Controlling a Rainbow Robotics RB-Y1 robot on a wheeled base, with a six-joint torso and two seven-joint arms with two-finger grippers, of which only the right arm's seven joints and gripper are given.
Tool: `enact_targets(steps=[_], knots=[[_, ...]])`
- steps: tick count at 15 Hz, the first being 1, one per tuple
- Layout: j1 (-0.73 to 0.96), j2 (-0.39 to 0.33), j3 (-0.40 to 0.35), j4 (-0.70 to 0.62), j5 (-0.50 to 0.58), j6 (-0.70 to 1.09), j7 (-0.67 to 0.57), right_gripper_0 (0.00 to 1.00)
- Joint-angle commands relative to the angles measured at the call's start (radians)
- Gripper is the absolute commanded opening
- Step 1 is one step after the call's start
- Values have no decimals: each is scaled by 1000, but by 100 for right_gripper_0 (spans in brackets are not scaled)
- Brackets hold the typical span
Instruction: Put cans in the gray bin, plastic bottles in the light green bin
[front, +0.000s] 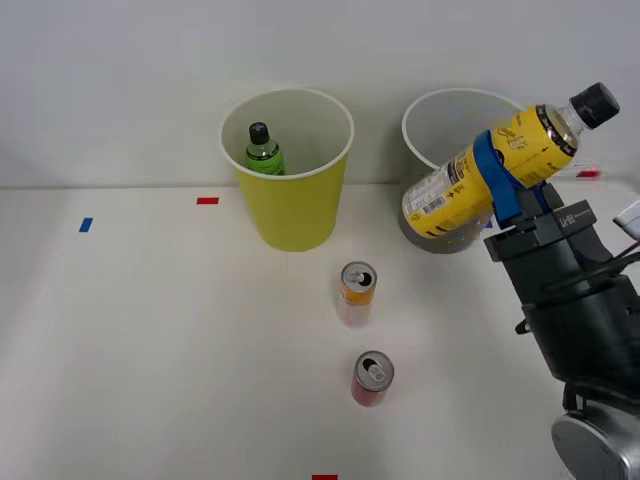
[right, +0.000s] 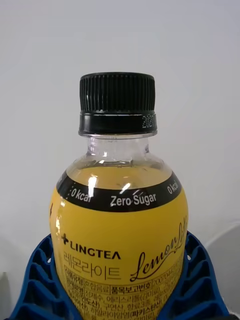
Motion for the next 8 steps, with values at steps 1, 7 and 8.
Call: enact_targets(steps=[1,7,8], knots=[[-105,73,3,-2,19,130,8,0],[-344,303,-9,0,51,485,35,0],[-372,356,-18,0,60,535,43,0]])
